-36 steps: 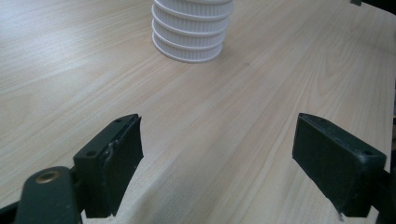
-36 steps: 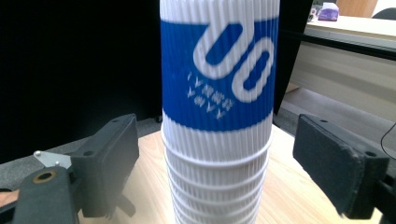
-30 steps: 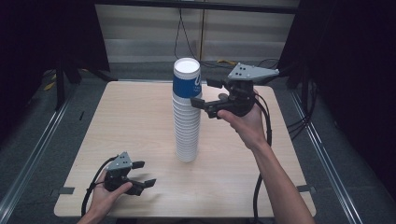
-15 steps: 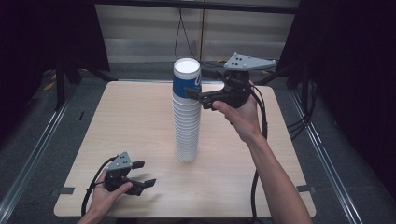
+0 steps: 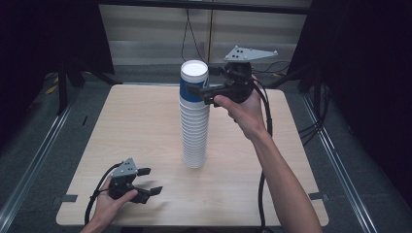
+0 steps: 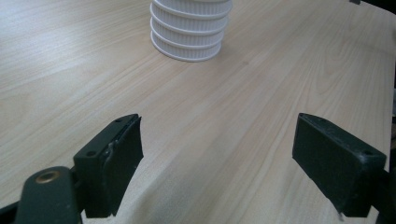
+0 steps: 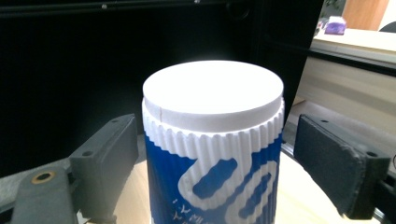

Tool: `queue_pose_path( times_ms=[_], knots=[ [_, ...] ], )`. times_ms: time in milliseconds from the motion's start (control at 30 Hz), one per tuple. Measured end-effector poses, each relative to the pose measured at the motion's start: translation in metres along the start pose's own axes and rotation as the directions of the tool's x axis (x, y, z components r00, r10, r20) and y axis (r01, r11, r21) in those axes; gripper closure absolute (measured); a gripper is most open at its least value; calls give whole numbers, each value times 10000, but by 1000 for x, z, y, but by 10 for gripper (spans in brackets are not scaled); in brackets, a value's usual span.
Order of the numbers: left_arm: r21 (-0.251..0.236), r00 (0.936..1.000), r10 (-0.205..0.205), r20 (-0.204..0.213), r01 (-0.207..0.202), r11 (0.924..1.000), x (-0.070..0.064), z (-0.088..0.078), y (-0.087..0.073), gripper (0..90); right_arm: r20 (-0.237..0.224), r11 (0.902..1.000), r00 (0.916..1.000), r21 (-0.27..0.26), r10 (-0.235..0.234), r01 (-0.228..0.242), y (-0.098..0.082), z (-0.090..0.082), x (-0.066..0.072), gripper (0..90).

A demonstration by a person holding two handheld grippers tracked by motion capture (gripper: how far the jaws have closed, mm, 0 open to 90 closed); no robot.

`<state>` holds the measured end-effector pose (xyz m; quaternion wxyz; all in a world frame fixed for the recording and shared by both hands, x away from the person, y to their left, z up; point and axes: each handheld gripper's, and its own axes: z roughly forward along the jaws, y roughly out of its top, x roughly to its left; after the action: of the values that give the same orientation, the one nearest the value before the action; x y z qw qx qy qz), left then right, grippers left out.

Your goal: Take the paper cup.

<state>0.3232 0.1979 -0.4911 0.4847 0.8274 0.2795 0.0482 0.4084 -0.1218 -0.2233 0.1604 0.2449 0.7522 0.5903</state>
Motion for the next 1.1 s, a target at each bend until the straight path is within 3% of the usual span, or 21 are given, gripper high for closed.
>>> queue_pose_path(
  times_ms=[67,300,500,1100],
  knots=[
    [-3,10000,12,-5,-12,10000,0,0,0,159,10,9997,10000,226,-38,38,0,4,-2,158],
    [-1,10000,24,-14,-24,10000,0,0,0,159,-339,9997,9994,256,74,-65,2,9,-4,226],
    [-8,10000,22,-3,-22,10000,0,0,0,159,-352,9992,9994,402,-43,57,5,13,-2,230],
    [33,10000,37,-19,-37,10000,0,0,0,159,-407,9999,9992,-97,-30,26,11,8,-2,272]
  ],
)
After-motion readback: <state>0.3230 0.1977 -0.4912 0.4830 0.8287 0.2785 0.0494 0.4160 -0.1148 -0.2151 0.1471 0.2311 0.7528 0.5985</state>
